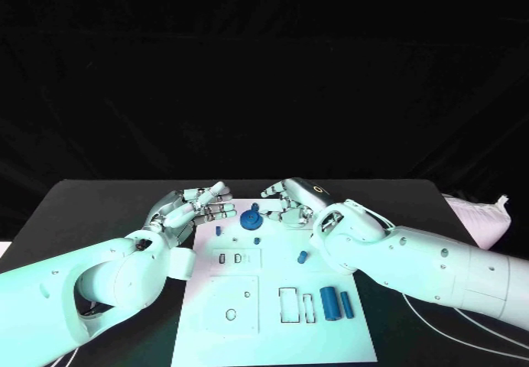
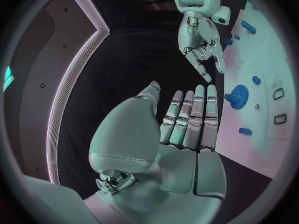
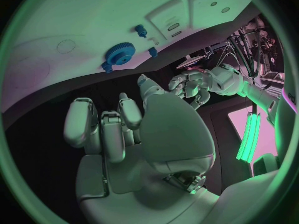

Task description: Assemble the parts on the task board

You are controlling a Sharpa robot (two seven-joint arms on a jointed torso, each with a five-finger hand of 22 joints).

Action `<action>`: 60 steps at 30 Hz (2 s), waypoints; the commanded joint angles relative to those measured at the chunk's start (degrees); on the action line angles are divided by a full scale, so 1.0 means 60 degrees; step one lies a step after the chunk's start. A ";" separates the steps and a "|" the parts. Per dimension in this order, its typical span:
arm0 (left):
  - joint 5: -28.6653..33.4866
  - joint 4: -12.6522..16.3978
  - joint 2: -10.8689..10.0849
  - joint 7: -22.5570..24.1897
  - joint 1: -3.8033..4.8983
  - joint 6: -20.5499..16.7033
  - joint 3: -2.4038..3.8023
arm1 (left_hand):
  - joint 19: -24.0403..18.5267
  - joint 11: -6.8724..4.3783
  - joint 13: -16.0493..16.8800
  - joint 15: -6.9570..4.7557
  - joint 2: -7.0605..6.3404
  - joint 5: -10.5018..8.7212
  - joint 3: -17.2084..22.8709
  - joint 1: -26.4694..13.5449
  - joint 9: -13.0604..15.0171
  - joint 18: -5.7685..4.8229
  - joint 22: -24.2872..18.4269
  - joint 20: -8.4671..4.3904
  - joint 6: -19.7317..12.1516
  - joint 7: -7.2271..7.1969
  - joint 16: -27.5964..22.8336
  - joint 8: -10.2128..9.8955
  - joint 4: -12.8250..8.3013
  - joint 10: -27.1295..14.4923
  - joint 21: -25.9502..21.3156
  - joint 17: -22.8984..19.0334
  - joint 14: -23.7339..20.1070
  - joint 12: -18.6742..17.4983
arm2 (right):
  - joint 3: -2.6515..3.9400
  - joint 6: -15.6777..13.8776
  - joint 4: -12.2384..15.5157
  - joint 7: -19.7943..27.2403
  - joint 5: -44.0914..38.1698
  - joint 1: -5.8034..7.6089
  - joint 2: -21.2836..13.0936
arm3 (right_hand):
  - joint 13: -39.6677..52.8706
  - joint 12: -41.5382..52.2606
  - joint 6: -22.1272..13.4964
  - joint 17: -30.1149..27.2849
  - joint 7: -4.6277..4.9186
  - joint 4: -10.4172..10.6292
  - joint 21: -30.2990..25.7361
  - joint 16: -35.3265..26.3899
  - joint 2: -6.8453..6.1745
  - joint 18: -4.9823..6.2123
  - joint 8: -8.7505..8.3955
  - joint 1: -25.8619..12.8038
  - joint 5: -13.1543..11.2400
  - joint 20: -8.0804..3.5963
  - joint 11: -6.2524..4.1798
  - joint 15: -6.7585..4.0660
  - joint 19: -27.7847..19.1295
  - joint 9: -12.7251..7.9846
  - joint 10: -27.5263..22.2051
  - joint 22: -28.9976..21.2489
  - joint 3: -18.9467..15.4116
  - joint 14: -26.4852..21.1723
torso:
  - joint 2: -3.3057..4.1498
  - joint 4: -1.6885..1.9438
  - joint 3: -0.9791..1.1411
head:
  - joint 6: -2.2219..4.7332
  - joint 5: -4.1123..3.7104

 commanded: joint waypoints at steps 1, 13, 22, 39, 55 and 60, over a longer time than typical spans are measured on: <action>-0.0342 -0.0042 0.0006 0.0056 0.0006 0.0346 0.0007 | -0.0082 0.0016 -0.0010 0.0025 -0.0006 -0.0048 -0.0011 0.0016 -0.0013 0.0088 -0.0041 0.0048 -0.0102 0.0186 -0.0093 -0.0050 -0.0081 -0.0108 -0.0083 -0.0029 -0.0107 -0.0047 | 0.0048 -0.0158 0.0317 0.0330 0.0794 -0.0007 -0.0498 | 0.0015 0.0010 0.0105 0.1762 -0.0010 -0.0155 0.0045 0.0042 -0.0012 -0.0131 0.0013 0.0149 0.0024 0.0005 0.0008 -0.0008 0.0043 0.0008 0.0004 0.0022 0.0008 0.0822 | -0.0013 -0.0018 -0.0003 | 0.0016 0.0033; -0.0489 -0.0320 -0.0043 0.0102 0.0007 0.0584 0.0007 | -0.0147 0.0016 -0.0002 0.0039 -0.0016 -0.0049 -0.0010 0.0024 -0.0005 0.0086 -0.0081 0.0064 -0.0100 0.0177 -0.0138 -0.0032 -0.0117 -0.0112 -0.0136 -0.0041 -0.0142 -0.0028 | 0.0148 0.1204 0.0217 0.1696 0.1837 -0.0030 -0.2331 | 0.0084 0.0068 0.0229 0.1804 -0.0021 -0.0562 0.0065 0.0064 -0.0216 -0.0139 -0.0005 0.0394 0.0241 -0.0009 -0.0006 -0.0023 0.0063 -0.0002 0.0022 0.0066 0.0064 0.0831 | -0.0047 -0.0148 0.0041 | 0.0005 -0.0042; -0.0462 -0.0450 -0.0078 0.0115 0.0002 0.0599 0.0005 | -0.0151 0.0014 -0.0001 0.0039 -0.0018 -0.0049 -0.0011 0.0027 -0.0004 0.0087 -0.0084 0.0065 -0.0096 0.0176 -0.0139 -0.0030 -0.0122 -0.0107 -0.0140 -0.0040 -0.0140 -0.0024 | 0.0152 0.1448 -0.0437 0.2000 0.2115 -0.0156 -0.2702 | -0.0014 -0.0087 0.0126 0.1727 -0.0022 -0.0539 0.0018 0.0025 -0.0349 -0.0125 -0.0036 0.0163 0.0071 -0.0001 0.0003 -0.0014 0.0020 -0.0020 -0.0038 -0.0007 -0.0117 0.0812 | -0.0077 -0.0219 0.0093 | 0.0023 -0.0033; -0.0427 -0.0563 -0.0103 0.0055 -0.0012 0.0571 -0.0001 | -0.0161 0.0014 -0.0001 0.0039 -0.0024 -0.0051 -0.0014 0.0024 -0.0004 0.0086 -0.0090 0.0067 -0.0096 0.0178 -0.0144 -0.0030 -0.0125 -0.0106 -0.0148 -0.0042 -0.0143 -0.0023 | 0.0152 0.1294 -0.0937 0.1704 0.1942 -0.0561 -0.2179 | 0.0038 -0.0036 0.0109 0.1792 -0.0012 -0.0716 0.0020 0.0056 -0.0140 -0.0129 -0.0011 0.0357 -0.0185 0.0001 0.0002 -0.0013 0.0032 -0.0009 -0.0015 0.0012 0.0003 0.0825 | -0.0077 -0.0220 0.0094 | -0.0053 -0.0064; -0.0422 -0.0544 -0.0121 0.0003 -0.0013 0.0582 -0.0004 | -0.0179 0.0022 -0.0004 0.0045 -0.0021 -0.0051 -0.0020 0.0006 -0.0006 0.0086 -0.0101 0.0071 -0.0107 0.0189 -0.0158 -0.0036 -0.0119 -0.0118 -0.0162 -0.0045 -0.0155 -0.0028 | 0.0153 0.1283 -0.1159 0.1440 0.1754 -0.0613 -0.1880 | 0.0091 0.0023 0.0326 0.1847 -0.0016 -0.0885 0.0030 0.0084 0.0053 -0.0131 0.0044 0.0482 -0.0210 -0.0004 -0.0008 -0.0020 0.0047 0.0016 0.0013 0.0033 0.0195 0.0837 | -0.0092 -0.0212 0.0089 | -0.0153 -0.0074; -0.0422 -0.0535 -0.0130 -0.0033 -0.0012 0.0594 -0.0004 | -0.0179 0.0022 -0.0004 0.0045 -0.0021 -0.0051 -0.0020 0.0006 -0.0006 0.0086 -0.0101 0.0071 -0.0107 0.0189 -0.0158 -0.0036 -0.0119 -0.0118 -0.0162 -0.0045 -0.0155 -0.0028 | 0.0153 0.1336 -0.1224 0.1421 0.1737 -0.0618 -0.1857 | 0.0128 0.0056 0.0488 0.1864 -0.0035 -0.1045 0.0038 0.0092 0.0145 -0.0134 0.0026 0.0512 -0.0738 -0.0018 -0.0024 -0.0035 0.0055 0.0006 0.0030 0.0049 0.0385 0.0840 | -0.0092 -0.0217 0.0098 | -0.0155 -0.0121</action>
